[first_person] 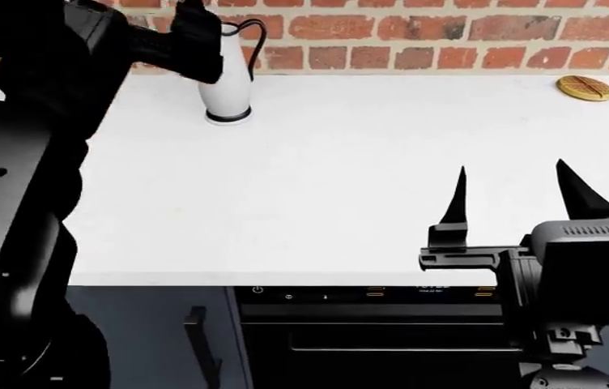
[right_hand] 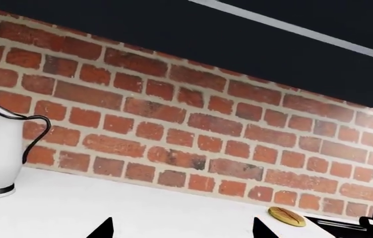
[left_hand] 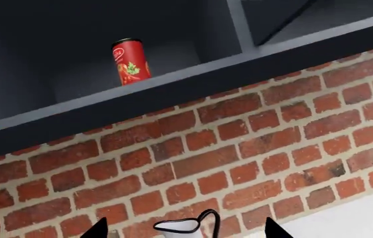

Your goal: Pick the salsa and jam from the counter and place them in the cabinets closest to them.

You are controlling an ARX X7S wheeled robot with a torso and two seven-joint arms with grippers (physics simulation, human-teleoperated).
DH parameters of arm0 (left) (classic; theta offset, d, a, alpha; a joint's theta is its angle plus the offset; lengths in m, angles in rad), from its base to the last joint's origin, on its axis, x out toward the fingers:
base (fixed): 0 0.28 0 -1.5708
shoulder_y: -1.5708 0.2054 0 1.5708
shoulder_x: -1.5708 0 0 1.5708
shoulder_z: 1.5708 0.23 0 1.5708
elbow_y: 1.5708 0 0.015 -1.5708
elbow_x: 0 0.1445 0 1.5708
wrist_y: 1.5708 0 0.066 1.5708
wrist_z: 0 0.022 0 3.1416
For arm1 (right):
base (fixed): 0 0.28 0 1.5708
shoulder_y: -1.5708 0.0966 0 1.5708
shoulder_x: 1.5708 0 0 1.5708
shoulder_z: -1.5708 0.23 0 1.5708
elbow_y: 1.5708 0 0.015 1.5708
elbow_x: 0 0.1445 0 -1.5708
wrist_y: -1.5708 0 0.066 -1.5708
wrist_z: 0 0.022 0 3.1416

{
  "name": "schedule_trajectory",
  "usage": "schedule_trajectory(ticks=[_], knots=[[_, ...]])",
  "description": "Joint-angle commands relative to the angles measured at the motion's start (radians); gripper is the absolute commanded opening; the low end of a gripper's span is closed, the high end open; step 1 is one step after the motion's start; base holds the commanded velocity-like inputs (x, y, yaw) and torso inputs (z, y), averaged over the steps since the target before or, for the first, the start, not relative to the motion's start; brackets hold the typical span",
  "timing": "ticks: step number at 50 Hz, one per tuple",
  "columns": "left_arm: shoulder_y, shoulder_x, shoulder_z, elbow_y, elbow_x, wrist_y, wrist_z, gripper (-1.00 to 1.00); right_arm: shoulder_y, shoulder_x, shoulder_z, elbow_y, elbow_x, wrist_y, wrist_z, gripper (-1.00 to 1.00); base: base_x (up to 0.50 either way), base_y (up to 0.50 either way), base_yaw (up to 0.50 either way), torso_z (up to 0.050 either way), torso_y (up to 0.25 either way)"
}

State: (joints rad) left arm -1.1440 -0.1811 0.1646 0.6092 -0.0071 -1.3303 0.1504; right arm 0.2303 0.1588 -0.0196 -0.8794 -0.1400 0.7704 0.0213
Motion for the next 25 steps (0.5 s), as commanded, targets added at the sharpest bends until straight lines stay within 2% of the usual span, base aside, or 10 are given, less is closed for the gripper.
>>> schedule_trajectory(ticks=[1,5,7,10,14,25], knots=[[0.518,0.036,-0.067,0.293,0.018,0.295,-0.103,1.0,-0.003,-0.03,-0.004,0.062,0.046,-0.093,0.017,1.0,0.0,-0.14,0.0,0.0,0.0],[0.704,0.051,-0.114,0.292,0.003,0.497,-0.123,1.0,-0.006,-0.035,-0.022,0.088,0.051,-0.126,0.026,1.0,0.12,-0.43,0.0,0.0,0.0],[0.764,0.058,-0.139,0.289,-0.002,0.55,-0.135,1.0,-0.003,-0.036,-0.027,0.091,0.053,-0.129,0.029,1.0,0.15,-0.29,0.0,0.0,0.0],[0.83,0.034,-0.113,0.267,0.035,0.63,-0.154,1.0,-0.001,-0.037,-0.03,0.094,0.058,-0.132,0.033,1.0,0.16,-0.32,0.0,0.0,0.0],[0.861,0.037,-0.133,0.27,0.014,0.685,-0.158,1.0,0.001,-0.034,-0.036,0.085,0.058,-0.129,0.039,1.0,0.15,-0.33,0.0,0.0,0.0],[0.898,0.023,-0.139,0.25,0.026,0.723,-0.184,1.0,0.038,-0.017,-0.042,-0.007,0.047,-0.045,0.045,1.0,0.15,-0.33,0.0,0.0,0.0]])
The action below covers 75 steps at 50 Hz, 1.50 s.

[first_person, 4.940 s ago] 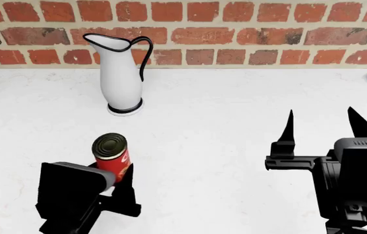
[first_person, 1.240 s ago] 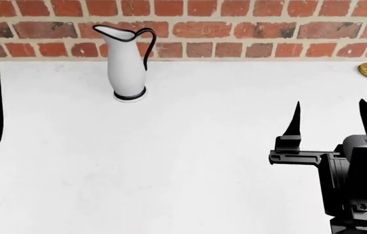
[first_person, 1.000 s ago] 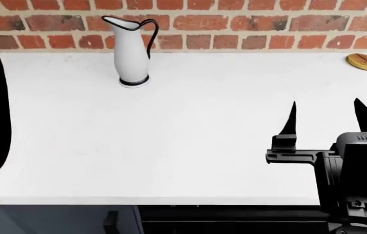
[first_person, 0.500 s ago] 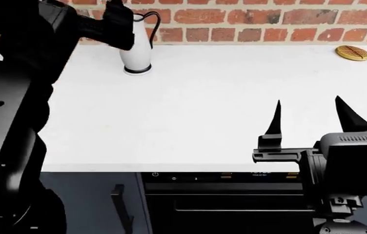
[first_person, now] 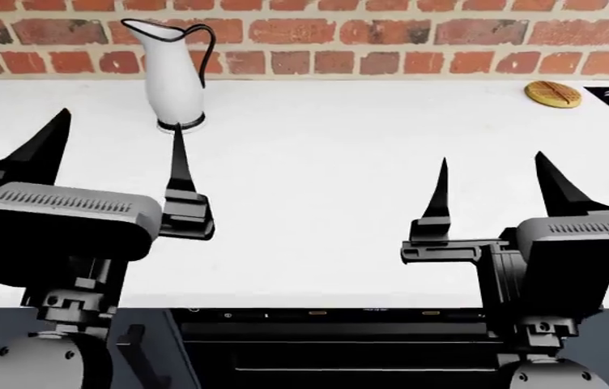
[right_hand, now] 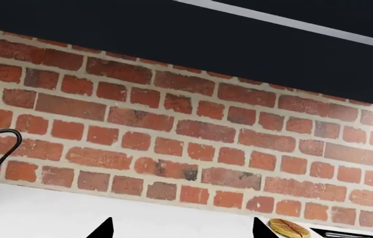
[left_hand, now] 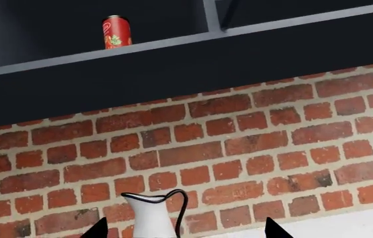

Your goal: Pick the salsa and jam from the counter and place them in the cabinets closest to them.

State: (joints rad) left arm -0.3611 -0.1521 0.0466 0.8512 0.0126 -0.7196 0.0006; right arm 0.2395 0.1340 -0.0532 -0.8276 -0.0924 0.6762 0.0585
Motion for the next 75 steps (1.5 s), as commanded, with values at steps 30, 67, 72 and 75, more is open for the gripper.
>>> schedule_trajectory(ticks=[30,67,72,75], knots=[[0.134,-0.045,-0.028,0.036,-0.012,0.109,-0.056,1.0,0.113,0.037,-0.011,-0.2,0.0,0.24,0.004,1.0,0.06,-0.4,0.0,0.0,0.0],[0.159,-0.081,-0.062,0.06,-0.029,0.108,-0.097,1.0,0.16,-0.001,0.0,-0.218,-0.05,0.27,-0.051,1.0,0.14,-0.24,0.0,0.0,0.0],[0.159,-0.086,-0.063,0.067,-0.028,0.101,-0.102,1.0,0.173,-0.032,-0.002,-0.219,-0.113,0.273,-0.109,1.0,0.05,-0.27,0.0,0.0,0.0],[0.151,-0.09,-0.065,0.081,-0.032,0.077,-0.101,1.0,0.192,-0.078,-0.008,-0.219,-0.208,0.278,-0.193,1.0,0.05,-0.25,0.0,0.0,0.0]])
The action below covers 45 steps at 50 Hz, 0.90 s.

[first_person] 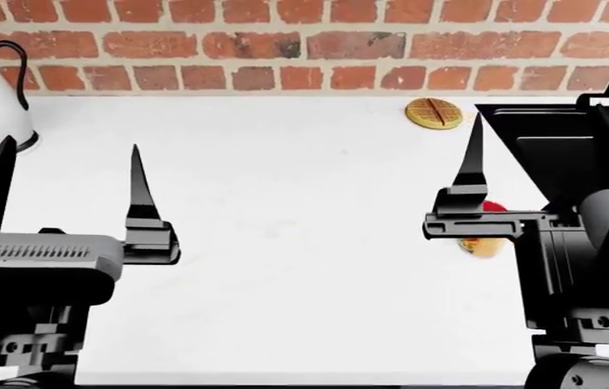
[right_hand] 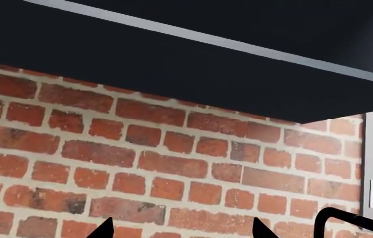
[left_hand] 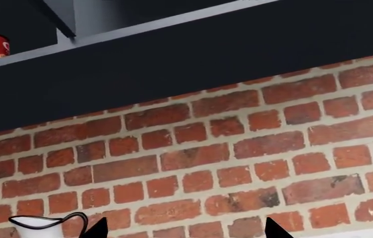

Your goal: Pick the salsa and jam from the counter and place them in the cabinets closest to them.

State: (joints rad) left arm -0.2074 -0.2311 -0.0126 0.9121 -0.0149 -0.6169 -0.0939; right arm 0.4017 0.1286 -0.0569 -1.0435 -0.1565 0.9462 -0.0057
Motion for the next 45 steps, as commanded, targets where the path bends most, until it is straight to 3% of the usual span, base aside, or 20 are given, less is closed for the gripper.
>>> schedule_trajectory(ticks=[1,10,12,15,19,32,45], knots=[[-0.006,-0.013,-0.006,0.025,-0.006,-0.036,-0.006,1.0,0.035,-0.093,-0.003,-0.003,-0.183,0.005,-0.166,1.0,0.02,-0.13,0.0,0.0,0.0],[-0.136,-0.066,-0.012,0.135,-0.063,-0.291,0.009,1.0,0.128,-0.128,-0.019,-0.004,-0.341,0.059,-0.309,1.0,0.01,-0.06,0.0,0.0,0.0],[-0.181,-0.155,-0.006,0.135,-0.21,-0.323,-0.107,1.0,0.15,-0.128,-0.025,-0.004,-0.363,0.077,-0.327,1.0,0.13,-0.15,0.0,0.0,0.0],[-0.261,-0.4,0.043,0.135,-0.607,-0.296,-0.461,1.0,0.177,-0.128,-0.038,-0.004,-0.39,0.102,-0.346,1.0,0.19,-0.19,0.0,0.0,0.0],[-0.334,-0.51,0.091,0.133,-0.761,-0.28,-0.605,1.0,0.209,-0.128,-0.061,-0.004,-0.429,0.13,-0.371,1.0,0.2,-0.2,0.0,0.0,0.0],[-0.448,-0.664,0.155,0.131,-0.928,-0.241,-0.757,1.0,0.269,-0.128,-0.08,-0.004,-0.498,0.162,-0.426,1.0,0.34,-0.2,0.0,0.0,0.0],[-0.457,-0.738,0.199,0.128,-0.967,-0.189,-0.823,1.0,0.293,-0.128,-0.112,-0.004,-0.552,0.186,-0.458,1.0,0.36,-0.19,0.0,0.0,-0.006]])
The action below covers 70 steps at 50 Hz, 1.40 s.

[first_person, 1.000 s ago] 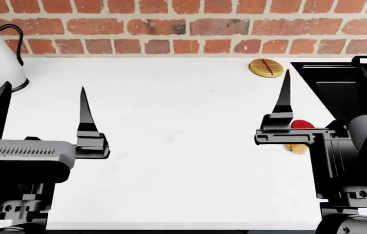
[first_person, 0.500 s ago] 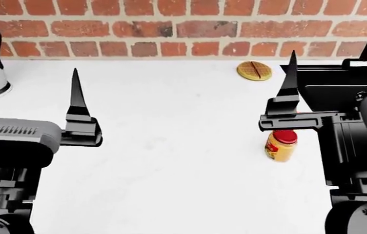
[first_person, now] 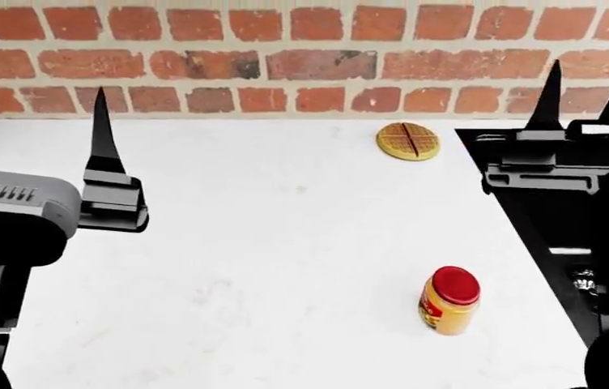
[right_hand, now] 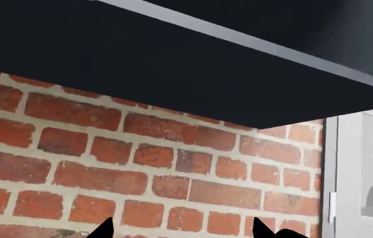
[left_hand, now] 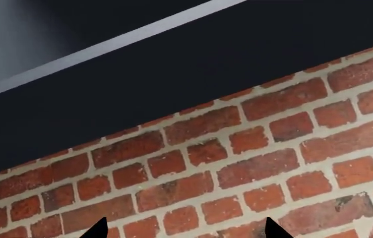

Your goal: Pick the salsa and jam from the counter and place them in the cabinets closest to them.

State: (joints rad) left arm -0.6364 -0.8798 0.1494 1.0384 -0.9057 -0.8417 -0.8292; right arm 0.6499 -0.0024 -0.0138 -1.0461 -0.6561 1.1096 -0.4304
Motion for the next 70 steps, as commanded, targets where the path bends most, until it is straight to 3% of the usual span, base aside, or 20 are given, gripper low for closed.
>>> schedule_trajectory(ticks=[1,12,22,31,38,49,70], knots=[[-0.029,-0.093,0.04,0.001,-0.077,0.04,-0.09,1.0,0.042,0.003,-0.163,-0.001,-0.065,0.024,-0.038,1.0,0.03,0.0,0.0,0.0,-0.01],[-0.036,-0.116,0.065,-0.007,-0.078,0.065,-0.108,1.0,0.035,0.003,-0.187,-0.001,-0.077,0.067,-0.043,1.0,0.0,0.0,0.0,0.0,0.0],[-0.027,-0.135,0.076,-0.014,-0.079,0.092,-0.113,1.0,0.065,0.012,-0.34,0.025,-0.335,0.311,-0.205,1.0,0.0,0.0,0.0,0.0,0.0],[-0.001,-0.14,0.091,-0.024,-0.052,0.118,-0.106,1.0,0.013,0.008,-0.227,0.095,-0.13,0.379,-0.056,1.0,0.0,0.0,0.0,0.0,0.0],[0.005,-0.14,0.107,-0.034,-0.036,0.125,-0.1,1.0,-0.025,0.003,-0.209,0.096,-0.071,0.461,-0.047,1.0,0.0,0.0,0.0,0.0,0.0],[0.006,-0.141,0.121,-0.043,-0.023,0.132,-0.095,1.0,-0.14,0.003,-0.008,0.148,0.369,0.461,0.203,1.0,0.0,0.0,0.0,0.0,0.0],[0.0,-0.137,0.141,-0.06,-0.002,0.148,-0.082,1.0,-0.287,0.003,0.011,0.095,0.372,0.461,0.222,1.0,0.0,0.0,0.0,0.0,0.0]])
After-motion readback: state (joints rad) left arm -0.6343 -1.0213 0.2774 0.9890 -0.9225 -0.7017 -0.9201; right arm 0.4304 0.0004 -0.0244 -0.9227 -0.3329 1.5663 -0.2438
